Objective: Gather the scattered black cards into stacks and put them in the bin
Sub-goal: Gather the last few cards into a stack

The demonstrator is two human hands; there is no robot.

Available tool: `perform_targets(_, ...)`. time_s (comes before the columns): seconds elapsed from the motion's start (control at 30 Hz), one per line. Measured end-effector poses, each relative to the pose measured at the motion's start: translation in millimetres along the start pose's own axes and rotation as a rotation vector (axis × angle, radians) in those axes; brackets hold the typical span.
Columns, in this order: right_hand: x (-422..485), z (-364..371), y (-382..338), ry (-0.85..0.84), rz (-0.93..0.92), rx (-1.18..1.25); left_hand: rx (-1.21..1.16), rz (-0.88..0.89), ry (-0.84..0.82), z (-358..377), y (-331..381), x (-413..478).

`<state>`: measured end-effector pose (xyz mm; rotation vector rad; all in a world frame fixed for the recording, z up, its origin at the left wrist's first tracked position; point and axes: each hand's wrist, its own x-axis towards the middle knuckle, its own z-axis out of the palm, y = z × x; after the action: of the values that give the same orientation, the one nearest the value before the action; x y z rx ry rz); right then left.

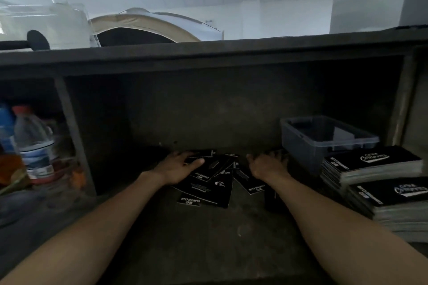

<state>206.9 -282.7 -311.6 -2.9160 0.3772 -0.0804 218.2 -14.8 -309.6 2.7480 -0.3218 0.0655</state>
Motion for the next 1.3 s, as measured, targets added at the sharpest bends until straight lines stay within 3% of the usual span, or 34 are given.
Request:
perform_targets(0.13, -5.4, -8.0, -16.9, -0.020, -0.334, 0.020, 0.057, 0.061, -0.065, 5.2, -8.2, 19.3)
perform_targets(0.23, -14.8, -16.4, -23.4, -0.039, -0.487, 0.199, 0.077, 0.117, -0.041, -8.8, -5.8, 17.2)
perform_targets(0.3, -17.1, -25.4, -17.3, 0.001, -0.513, 0.336, 0.060, 0.172, 0.045, -14.2, -6.3, 9.0)
perform_targets(0.37, -17.5, -32.1, -5.6, 0.033, -0.488, 0.270, 0.044, 0.186, 0.067, -14.0, -8.0, -3.0)
perform_targets(0.5, -18.3, -23.9, 3.9, -0.179, -0.473, 0.007, -0.030, 0.055, -0.244, -12.1, -6.4, -25.7)
perform_targets(0.67, -7.2, -21.6, -1.6, 0.025, -0.452, 0.095, 0.055, 0.101, -0.285, -12.7, 2.8, -28.4)
perform_targets(0.83, -9.8, -9.4, -15.2, -0.153, -0.495, 0.165, 0.064, 0.137, -0.178, -1.7, 8.2, -29.9)
perform_targets(1.07, -11.0, -16.1, -11.5, -0.121, -0.461, 0.338, 0.081, 0.266, -0.074, 2.9, 12.9, -25.8)
perform_targets(1.23, -14.0, -10.2, -13.6, -0.167, -0.641, 0.305, 0.137, 0.510, 0.033, -1.8, 17.8, -28.0)
perform_targets(1.3, -12.5, -12.0, -13.8, -0.065, -0.682, 0.327, 0.094, 0.518, 0.126, -6.0, 17.0, -26.7)
